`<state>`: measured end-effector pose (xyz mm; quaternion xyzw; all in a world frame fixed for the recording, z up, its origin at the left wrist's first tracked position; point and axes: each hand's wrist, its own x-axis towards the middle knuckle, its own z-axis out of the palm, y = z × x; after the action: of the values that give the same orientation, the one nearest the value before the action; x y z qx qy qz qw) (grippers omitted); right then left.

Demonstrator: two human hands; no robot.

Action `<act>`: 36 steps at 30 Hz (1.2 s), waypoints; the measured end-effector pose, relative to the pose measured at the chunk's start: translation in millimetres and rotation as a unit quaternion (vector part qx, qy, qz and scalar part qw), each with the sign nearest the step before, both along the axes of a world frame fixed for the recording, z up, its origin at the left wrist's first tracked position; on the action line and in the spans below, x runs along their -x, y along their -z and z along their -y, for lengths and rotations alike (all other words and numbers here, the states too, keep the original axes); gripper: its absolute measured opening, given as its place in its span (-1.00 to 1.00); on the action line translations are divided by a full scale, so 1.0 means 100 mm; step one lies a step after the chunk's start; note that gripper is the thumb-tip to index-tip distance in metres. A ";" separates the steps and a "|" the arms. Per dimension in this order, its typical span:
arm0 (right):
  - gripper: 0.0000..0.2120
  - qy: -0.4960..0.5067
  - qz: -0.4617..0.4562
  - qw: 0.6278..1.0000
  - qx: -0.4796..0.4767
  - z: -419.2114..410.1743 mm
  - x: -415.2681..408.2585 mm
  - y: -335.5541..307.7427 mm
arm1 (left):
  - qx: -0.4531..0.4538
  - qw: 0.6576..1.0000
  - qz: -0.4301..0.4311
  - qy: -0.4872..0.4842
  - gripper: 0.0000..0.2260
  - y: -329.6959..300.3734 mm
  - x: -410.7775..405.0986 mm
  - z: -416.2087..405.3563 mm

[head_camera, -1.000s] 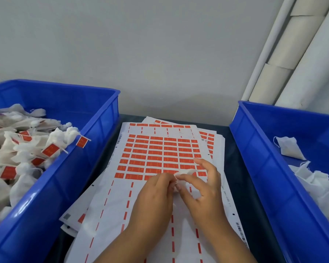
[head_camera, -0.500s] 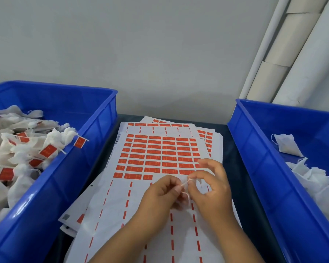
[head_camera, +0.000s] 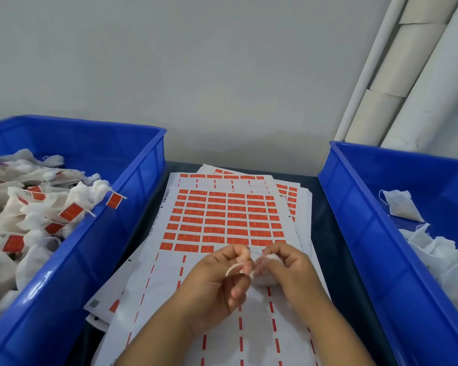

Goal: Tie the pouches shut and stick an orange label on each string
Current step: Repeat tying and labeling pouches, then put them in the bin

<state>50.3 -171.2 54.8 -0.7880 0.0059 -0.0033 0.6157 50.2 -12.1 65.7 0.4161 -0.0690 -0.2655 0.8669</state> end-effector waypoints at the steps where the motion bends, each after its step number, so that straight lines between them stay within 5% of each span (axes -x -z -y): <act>1: -0.78 -0.028 -0.021 0.999 0.021 0.01 0.00 -0.03 | 0.021 0.999 -0.033 -0.018 -0.85 0.01 -0.03 -0.02; 5: -0.88 -0.146 -0.096 0.982 0.067 0.04 0.01 -0.10 | 0.063 0.988 -0.124 -0.068 -0.84 0.05 -0.13 -0.09; 9: -0.92 -0.158 -0.127 0.974 0.105 0.06 0.00 -0.11 | 0.045 0.981 -0.158 -0.105 -0.84 0.06 -0.17 -0.11; 13: -0.94 -0.177 -0.123 0.970 -0.109 0.17 -0.01 -0.10 | -0.047 0.985 -0.126 -0.109 -0.89 0.09 -0.20 -0.12; 16: -0.62 -0.133 -0.129 0.910 -0.372 0.21 -0.06 -0.05 | -0.155 0.978 -0.083 -0.115 -0.84 0.10 -0.21 -0.08; 19: -0.47 -0.049 -0.110 0.884 -0.452 0.20 -0.09 0.00 | -0.273 0.954 -0.025 -0.121 -0.81 0.09 -0.19 -0.01; 23: -0.76 0.026 -0.069 0.936 -0.345 0.15 -0.08 0.02 | -0.476 0.865 0.122 -0.103 -0.86 0.12 -0.14 0.10; 27: -0.79 0.028 -0.021 0.991 -0.131 0.07 -0.06 0.06 | -0.491 0.849 0.192 -0.038 -0.85 0.12 -0.11 0.09; 32: -0.82 -0.028 0.028 0.997 0.069 0.01 -0.03 0.06 | -0.454 0.842 0.256 -0.140 -0.80 0.11 -0.10 0.04; 36: -0.81 -0.060 0.049 0.979 0.191 -0.01 -0.04 0.12 | -0.500 0.770 0.348 -0.186 -0.76 0.13 -0.09 0.02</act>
<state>54.5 -170.4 43.2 -0.8887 -0.0725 -0.0061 0.4527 59.0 -14.5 52.9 0.8598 -0.1446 0.0672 0.4851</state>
